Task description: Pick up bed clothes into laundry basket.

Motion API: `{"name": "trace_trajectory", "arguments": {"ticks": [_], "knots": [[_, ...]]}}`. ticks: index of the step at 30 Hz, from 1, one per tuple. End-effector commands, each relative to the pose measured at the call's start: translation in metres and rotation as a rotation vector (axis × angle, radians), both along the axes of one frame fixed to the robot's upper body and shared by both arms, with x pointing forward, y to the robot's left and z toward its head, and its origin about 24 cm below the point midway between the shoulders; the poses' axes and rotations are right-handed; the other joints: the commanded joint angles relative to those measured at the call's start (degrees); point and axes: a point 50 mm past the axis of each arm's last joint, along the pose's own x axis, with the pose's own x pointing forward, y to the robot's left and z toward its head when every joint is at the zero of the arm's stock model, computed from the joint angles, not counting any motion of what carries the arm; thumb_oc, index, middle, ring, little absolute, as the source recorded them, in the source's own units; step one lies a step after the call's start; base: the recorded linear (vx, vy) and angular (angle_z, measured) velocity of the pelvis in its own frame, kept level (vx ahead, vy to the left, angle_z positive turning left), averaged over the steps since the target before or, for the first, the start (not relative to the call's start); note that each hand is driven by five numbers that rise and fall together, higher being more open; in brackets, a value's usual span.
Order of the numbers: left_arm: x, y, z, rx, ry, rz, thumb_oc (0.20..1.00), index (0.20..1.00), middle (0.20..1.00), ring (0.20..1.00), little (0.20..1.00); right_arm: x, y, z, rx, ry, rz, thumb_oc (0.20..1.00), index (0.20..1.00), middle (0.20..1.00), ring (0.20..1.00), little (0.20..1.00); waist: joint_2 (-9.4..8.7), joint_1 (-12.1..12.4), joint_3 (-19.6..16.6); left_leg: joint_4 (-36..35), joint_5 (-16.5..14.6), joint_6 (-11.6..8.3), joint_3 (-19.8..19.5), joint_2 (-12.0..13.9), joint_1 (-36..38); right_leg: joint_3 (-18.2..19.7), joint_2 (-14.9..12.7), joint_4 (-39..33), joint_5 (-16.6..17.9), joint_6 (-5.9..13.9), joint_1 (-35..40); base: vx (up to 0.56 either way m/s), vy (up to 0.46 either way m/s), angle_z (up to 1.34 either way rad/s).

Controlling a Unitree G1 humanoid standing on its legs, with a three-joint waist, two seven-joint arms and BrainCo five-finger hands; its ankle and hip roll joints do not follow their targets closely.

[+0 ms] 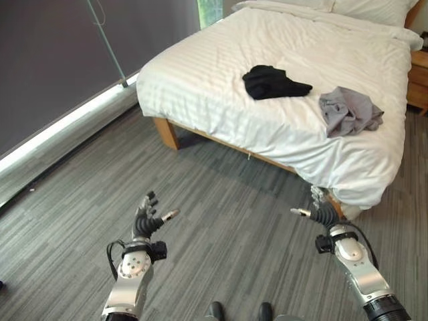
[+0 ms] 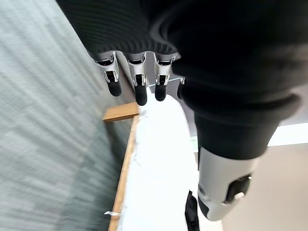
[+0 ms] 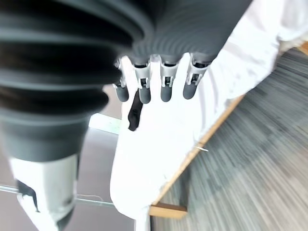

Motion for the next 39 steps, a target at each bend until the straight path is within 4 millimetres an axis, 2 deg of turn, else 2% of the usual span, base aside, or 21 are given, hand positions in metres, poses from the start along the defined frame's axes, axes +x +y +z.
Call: {"name": "trace_trajectory", "arguments": {"ticks": [1,4,10,11,12,13,14,18,21,23,26,27,28,29,30,32,34,35,36,37,39], "knots": [[0.016,0.007,0.031,0.088,-0.134,-0.033,1.000,1.000,1.000,1.000,1.000,0.008,-0.004,0.024,-0.024,-0.122,-0.003,1.000,1.000,1.000,1.000,1.000,-0.77,-0.40,-1.60,0.37,-3.79,-3.53,-0.10,1.05,1.22,-0.57,-5.22,0.86,-1.27,5.62,-0.93,0.00,0.000,0.00],[0.015,-0.002,0.034,0.133,-0.128,-0.118,1.000,1.000,1.000,1.000,1.000,0.003,-0.006,0.022,-0.048,-0.112,0.003,1.000,1.000,1.000,1.000,1.000,-0.42,-0.99,-1.45,0.37,-3.91,-3.57,-0.04,1.01,1.69,-0.65,-5.16,0.86,-1.41,5.59,-0.56,0.04,-0.018,-0.02],[0.012,0.000,0.041,0.082,-0.177,-0.075,1.000,1.000,1.000,1.000,1.000,-0.010,-0.014,0.023,-0.105,-0.112,-0.002,1.000,1.000,1.000,1.000,1.000,0.16,-1.69,0.07,2.90,-4.01,-3.54,-0.59,0.76,1.40,0.40,-4.41,0.86,-2.13,4.71,-0.41,0.00,-0.029,-0.04],[0.012,-0.001,0.046,0.060,-0.207,-0.074,1.000,1.000,1.000,1.000,1.000,-0.011,-0.018,0.027,-0.134,-0.129,-0.011,1.000,1.000,1.000,1.000,1.000,-0.62,-1.46,2.26,12.46,-5.01,-5.01,-0.24,1.17,-3.20,0.41,-5.19,0.98,-2.33,3.90,-0.36,-0.07,-0.065,-0.12],[0.012,-0.001,0.047,0.060,-0.207,-0.075,1.000,1.000,1.000,1.000,1.000,-0.011,-0.018,0.027,-0.134,-0.129,-0.012,1.000,1.000,1.000,1.000,1.000,-0.54,-1.51,2.22,13.59,-5.53,-5.07,-0.37,1.44,-3.90,0.34,-5.06,1.01,-2.32,3.84,-0.51,-0.09,-0.147,-0.11],[0.017,-0.009,0.046,0.025,-0.216,-0.091,1.000,1.000,1.000,1.000,1.000,-0.010,-0.021,0.025,-0.137,-0.125,-0.037,1.000,1.000,1.000,1.000,1.000,-0.91,-0.51,4.49,26.60,-0.68,-7.52,-2.61,3.72,-11.72,0.07,-4.97,0.86,-2.67,2.40,0.51,0.05,-0.122,-0.01],[0.019,-0.012,0.045,-0.029,-0.223,-0.094,1.000,1.000,1.000,1.000,1.000,-0.011,-0.031,0.026,-0.150,-0.114,-0.069,1.000,1.000,1.000,1.000,1.000,-1.04,0.77,6.15,31.19,2.43,-8.71,-4.52,3.91,-17.25,-0.91,-4.82,0.86,-3.91,1.68,1.60,0.10,-0.118,0.09],[0.015,-0.015,0.038,-0.051,-0.197,-0.106,1.000,1.000,1.000,1.000,1.000,-0.011,-0.030,0.028,-0.174,-0.117,-0.049,1.000,1.000,1.000,1.000,1.000,-0.86,2.25,5.89,22.94,0.94,-6.68,-4.71,2.71,-20.56,-0.14,-4.50,0.86,-5.50,2.61,1.75,0.19,0.074,-0.01],[0.012,-0.024,0.032,-0.046,-0.171,-0.124,1.000,1.000,1.000,1.000,1.000,-0.004,-0.016,0.029,-0.181,-0.127,0.021,1.000,1.000,1.000,1.000,1.000,0.43,3.89,5.30,1.76,6.18,-7.32,-6.21,4.94,-20.79,2.41,-4.45,0.86,-8.01,4.11,2.84,0.36,0.245,-0.35],[0.008,-0.027,0.024,-0.056,-0.139,-0.137,1.000,1.000,1.000,1.000,1.000,-0.003,-0.009,0.029,-0.225,-0.130,0.055,1.000,1.000,1.000,1.000,1.000,0.59,4.49,4.53,0.37,5.14,-7.56,-8.01,5.44,-22.42,3.57,-4.34,0.86,-9.40,4.59,4.26,0.37,0.169,-0.57],[0.010,-0.033,0.025,-0.057,-0.139,-0.167,1.000,1.000,1.000,1.000,1.000,-0.003,0.000,0.038,-0.269,-0.197,0.068,1.000,1.000,1.000,1.000,1.000,-0.50,4.51,3.25,0.37,8.59,-6.72,-8.66,4.54,-21.69,5.82,-4.21,3.51,-11.27,3.92,6.64,0.44,0.221,-0.51],[0.010,-0.032,0.026,-0.045,-0.133,-0.172,1.000,1.000,1.000,1.000,1.000,-0.004,0.005,0.038,-0.261,-0.207,0.073,1.000,1.000,1.000,1.000,1.000,-1.13,4.80,3.49,0.37,8.00,-5.40,-8.47,3.95,-19.94,6.59,-4.12,8.31,-12.01,4.57,5.12,0.30,0.181,-0.46],[0.017,-0.040,0.028,-0.004,-0.127,-0.196,1.000,1.000,1.000,1.000,1.000,-0.005,0.020,0.037,-0.275,-0.232,0.084,1.000,1.000,1.000,1.000,1.000,-1.97,3.89,4.89,0.37,6.17,-3.40,-7.83,3.11,-15.14,7.54,-3.60,22.66,-9.45,7.06,-0.73,0.35,0.266,-0.70],[0.024,-0.043,0.034,0.012,-0.151,-0.189,1.000,1.000,1.000,1.000,1.000,0.002,0.029,0.042,-0.299,-0.269,0.087,1.000,1.000,1.000,1.000,1.000,-1.86,2.82,6.30,0.37,5.10,-2.49,-7.27,3.30,-12.80,8.12,-3.43,31.28,-5.24,8.45,-6.13,0.40,0.430,-0.75],[0.030,-0.048,0.041,0.016,-0.184,-0.182,1.000,1.000,1.000,1.000,1.000,0.009,0.036,0.059,-0.319,-0.373,0.029,1.000,1.000,1.000,1.000,1.000,-0.18,1.35,7.99,0.37,3.20,-1.67,-5.46,4.62,-9.95,5.09,-4.68,44.60,-1.45,8.69,-17.61,0.18,0.305,-0.50],[0.030,-0.048,0.041,0.016,-0.186,-0.182,1.000,1.000,1.000,1.000,1.000,0.009,0.036,0.060,-0.319,-0.374,0.028,1.000,1.000,1.000,1.000,1.000,0.02,1.51,7.79,0.37,3.37,-1.72,-5.38,4.91,-10.32,5.13,-4.39,44.51,-1.14,8.59,-18.03,0.11,0.136,-0.26],[0.024,-0.051,0.039,0.028,-0.200,-0.206,1.000,1.000,1.000,1.000,1.000,0.015,0.028,0.070,-0.347,-0.427,-0.051,1.000,1.000,1.000,1.000,1.000,0.14,1.32,8.21,0.37,2.14,-1.58,-5.48,3.73,-9.46,1.35,-4.48,38.63,-2.80,7.58,-19.28,0.23,0.083,-0.14],[0.008,-0.048,0.032,0.033,-0.167,-0.250,1.000,1.000,1.000,1.000,1.000,0.014,0.014,0.083,-0.410,-0.485,-0.092,1.000,1.000,1.000,1.000,1.000,0.04,1.83,8.77,0.37,1.37,-1.66,-6.11,2.62,-8.75,-0.30,-3.42,33.65,-5.11,6.57,-20.11,0.45,0.000,-0.12],[0.014,-0.062,0.042,0.013,-0.212,-0.282,1.000,1.000,1.000,1.000,1.000,0.016,0.009,0.092,-0.446,-0.524,-0.136,1.000,1.000,1.000,1.000,1.000,-0.84,0.45,8.47,0.37,-0.58,-2.03,-6.18,1.24,-7.62,-2.88,-2.39,19.24,-3.83,5.92,-20.15,0.47,-0.047,-0.15],[0.016,-0.063,0.047,0.026,-0.227,-0.301,1.000,1.000,1.000,1.000,1.000,0.019,0.003,0.096,-0.482,-0.541,-0.184,1.000,1.000,1.000,1.000,1.000,-1.57,0.45,8.05,0.37,-1.89,-2.51,-5.24,0.51,-6.52,-6.02,-3.73,13.08,-2.06,6.30,-20.81,0.49,-0.074,-0.04],[-0.002,-0.043,0.037,0.024,-0.191,-0.276,1.000,1.000,1.000,1.000,1.000,0.026,-0.013,0.101,-0.517,-0.546,-0.257,1.000,1.000,1.000,1.000,1.000,-1.96,2.50,7.53,0.37,-4.02,-3.47,-4.04,0.83,-4.72,-14.15,-5.20,2.88,2.12,7.46,-18.38,0.30,-0.071,0.25]]}}
